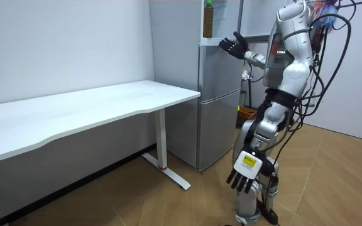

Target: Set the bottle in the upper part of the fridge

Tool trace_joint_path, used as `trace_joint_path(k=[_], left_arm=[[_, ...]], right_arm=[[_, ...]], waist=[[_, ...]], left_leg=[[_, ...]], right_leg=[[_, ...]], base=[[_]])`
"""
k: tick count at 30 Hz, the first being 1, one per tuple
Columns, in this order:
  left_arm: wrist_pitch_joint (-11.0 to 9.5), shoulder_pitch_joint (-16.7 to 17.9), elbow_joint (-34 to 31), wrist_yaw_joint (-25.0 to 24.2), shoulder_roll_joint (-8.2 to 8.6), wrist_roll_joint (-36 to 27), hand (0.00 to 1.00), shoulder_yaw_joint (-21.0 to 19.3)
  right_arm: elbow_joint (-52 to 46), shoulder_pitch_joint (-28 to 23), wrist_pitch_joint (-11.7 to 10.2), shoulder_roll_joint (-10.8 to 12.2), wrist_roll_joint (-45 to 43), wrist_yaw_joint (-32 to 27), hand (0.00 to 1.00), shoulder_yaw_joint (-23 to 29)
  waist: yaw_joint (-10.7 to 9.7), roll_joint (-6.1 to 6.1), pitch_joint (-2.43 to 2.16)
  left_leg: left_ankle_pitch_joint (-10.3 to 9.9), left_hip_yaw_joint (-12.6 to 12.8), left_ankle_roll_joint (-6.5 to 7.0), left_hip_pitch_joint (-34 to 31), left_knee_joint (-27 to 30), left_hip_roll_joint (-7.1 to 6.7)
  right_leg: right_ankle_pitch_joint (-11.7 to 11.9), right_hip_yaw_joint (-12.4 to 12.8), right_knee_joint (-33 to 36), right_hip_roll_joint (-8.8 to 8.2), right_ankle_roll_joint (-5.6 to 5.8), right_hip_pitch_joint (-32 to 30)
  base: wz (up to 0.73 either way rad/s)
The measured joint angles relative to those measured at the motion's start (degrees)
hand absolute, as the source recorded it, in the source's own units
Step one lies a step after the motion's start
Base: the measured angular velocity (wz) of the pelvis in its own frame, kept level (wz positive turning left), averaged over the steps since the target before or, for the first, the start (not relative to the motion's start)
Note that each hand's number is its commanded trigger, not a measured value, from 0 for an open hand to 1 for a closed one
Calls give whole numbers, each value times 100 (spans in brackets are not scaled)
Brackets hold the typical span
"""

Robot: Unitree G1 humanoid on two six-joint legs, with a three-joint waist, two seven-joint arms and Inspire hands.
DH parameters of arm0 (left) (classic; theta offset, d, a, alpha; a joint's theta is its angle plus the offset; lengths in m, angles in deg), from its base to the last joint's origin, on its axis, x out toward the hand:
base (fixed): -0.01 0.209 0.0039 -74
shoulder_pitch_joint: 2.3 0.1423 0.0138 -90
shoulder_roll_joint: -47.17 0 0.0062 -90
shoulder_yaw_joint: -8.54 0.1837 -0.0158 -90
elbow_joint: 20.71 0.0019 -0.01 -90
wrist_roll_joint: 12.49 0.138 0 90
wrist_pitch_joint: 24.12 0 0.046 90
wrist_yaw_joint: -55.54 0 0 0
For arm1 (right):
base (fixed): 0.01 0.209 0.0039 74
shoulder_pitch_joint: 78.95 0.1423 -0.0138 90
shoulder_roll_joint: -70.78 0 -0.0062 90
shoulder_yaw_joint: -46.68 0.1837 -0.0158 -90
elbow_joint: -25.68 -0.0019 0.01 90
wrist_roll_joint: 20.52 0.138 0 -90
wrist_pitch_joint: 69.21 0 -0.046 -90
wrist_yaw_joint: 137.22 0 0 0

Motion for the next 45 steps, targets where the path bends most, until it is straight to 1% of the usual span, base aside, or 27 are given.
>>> trace_joint_path(k=[3,5,8,10,11,12,13,17,18,21,23,25,27,30,34,35,36,41,43,44,45], left_arm=[[0,-136,93,0,-29,108,0,64],[-3,-183,132,17,-42,112,0,104],[-8,-274,272,70,-63,113,0,163],[-14,-280,276,76,-63,114,0,163],[-15,-281,275,76,-63,117,0,164],[-22,-286,274,76,-63,119,0,165],[-28,-282,278,80,-67,118,0,166],[-28,-309,313,117,-102,112,0,216],[-28,-303,314,125,-100,113,0,221],[-28,-293,315,242,-97,120,0,242],[-28,-299,318,314,-98,118,0,251],[-28,-299,317,355,-95,129,0,252],[-29,-302,316,370,-92,228,0,249],[-29,-295,316,468,-97,243,0,251],[-29,-278,305,503,-98,240,0,189],[-29,-265,302,514,-97,241,0,179],[-29,-229,257,544,-98,245,0,162],[-28,-70,60,600,-94,298,0,26],[-23,35,-93,621,-86,366,0,-117],[-24,55,-109,636,-88,368,0,-135],[-24,73,-109,696,-86,367,0,-141]], right_arm=[[45,-194,91,43,-24,330,0,-6],[134,-249,97,49,-45,518,0,-66],[434,-363,99,71,-30,783,0,-125],[684,-483,100,96,-37,908,0,-104],[734,-511,100,97,-36,917,0,-94],[804,-536,100,102,-36,920,0,-82],[913,-539,100,110,-8,961,0,-79],[1241,-650,99,109,-27,1023,0,-58],[1318,-722,100,113,-80,1021,0,-44],[1541,-946,93,112,-94,977,0,-8],[1897,-968,91,115,-72,834,0,44],[2280,-979,92,122,-72,440,0,165],[2413,-995,75,154,-82,211,0,294],[2865,-930,-14,125,-141,-112,0,343],[3303,-934,-25,157,-243,-778,0,540],[3328,-921,-25,157,-251,-856,0,567],[3403,-869,-26,157,-276,-1015,0,652],[3318,-865,-35,146,-248,-1852,0,1182],[3270,-847,-60,136,-252,-2361,0,1547],[3252,-845,-71,128,-263,-2505,0,1634],[3155,-859,-83,105,-437,-2837,0,1749]], waist=[[2,-12,8],[1,-18,12],[-101,-29,23],[-169,-34,20],[-176,-36,9],[-214,-27,14],[-290,-1,-2],[-323,-14,-5],[-356,-13,-5],[-478,-25,4],[-526,-39,16],[-589,-87,56],[-618,-100,65],[-659,-144,58],[-696,-185,58],[-721,-193,56],[-770,-213,56],[-811,-307,46],[-854,-369,52],[-880,-388,62],[-917,-411,62]], left_leg=[[0,11,0,27,6,-3],[0,39,0,62,6,-3],[-18,43,5,64,17,-5],[-36,45,16,38,30,-9],[-39,49,19,10,37,-9],[-40,50,21,-35,62,-9],[-42,49,24,-57,100,-8],[-48,79,31,3,113,-8],[-48,88,30,9,113,-11],[-48,90,30,6,110,-11],[-48,88,30,5,112,-10],[-50,85,28,1,109,-12],[-54,89,24,1,108,-12],[-54,87,24,12,106,-11],[-54,87,24,-18,100,-13],[-54,87,24,-24,98,-13],[-54,88,23,-30,97,-13],[-54,83,23,1,64,-20],[-54,96,23,31,56,-18],[-54,97,23,51,56,-19],[-54,95,23,68,54,-23]], right_leg=[[-2,64,36,-9,2,-6],[-2,105,42,-10,2,-4],[-13,109,24,-14,16,0],[-24,120,50,-17,30,-38],[-25,127,66,-19,31,-74],[-22,138,75,-19,30,-117],[-15,134,73,-23,32,-123],[-12,209,75,-25,34,-90],[-12,248,74,-26,34,-87],[-12,252,62,-20,34,-77],[-12,261,65,-19,34,-91],[-13,267,64,-22,35,-105],[-14,274,64,-22,37,-108],[-14,267,59,-17,37,-103],[-14,271,56,-19,37,-140],[-14,271,57,-19,37,-148],[-14,267,56,-19,37,-154],[-14,287,65,-22,37,-157],[-14,287,57,-18,37,-125],[-14,285,49,-17,38,-99],[-18,286,55,-18,43,-87]], base=[[-7],[-13],[4],[0],[-5],[0],[0],[-9],[-6],[0],[0],[0],[-2],[-3],[1],[0],[0],[-3],[0],[0],[0]])
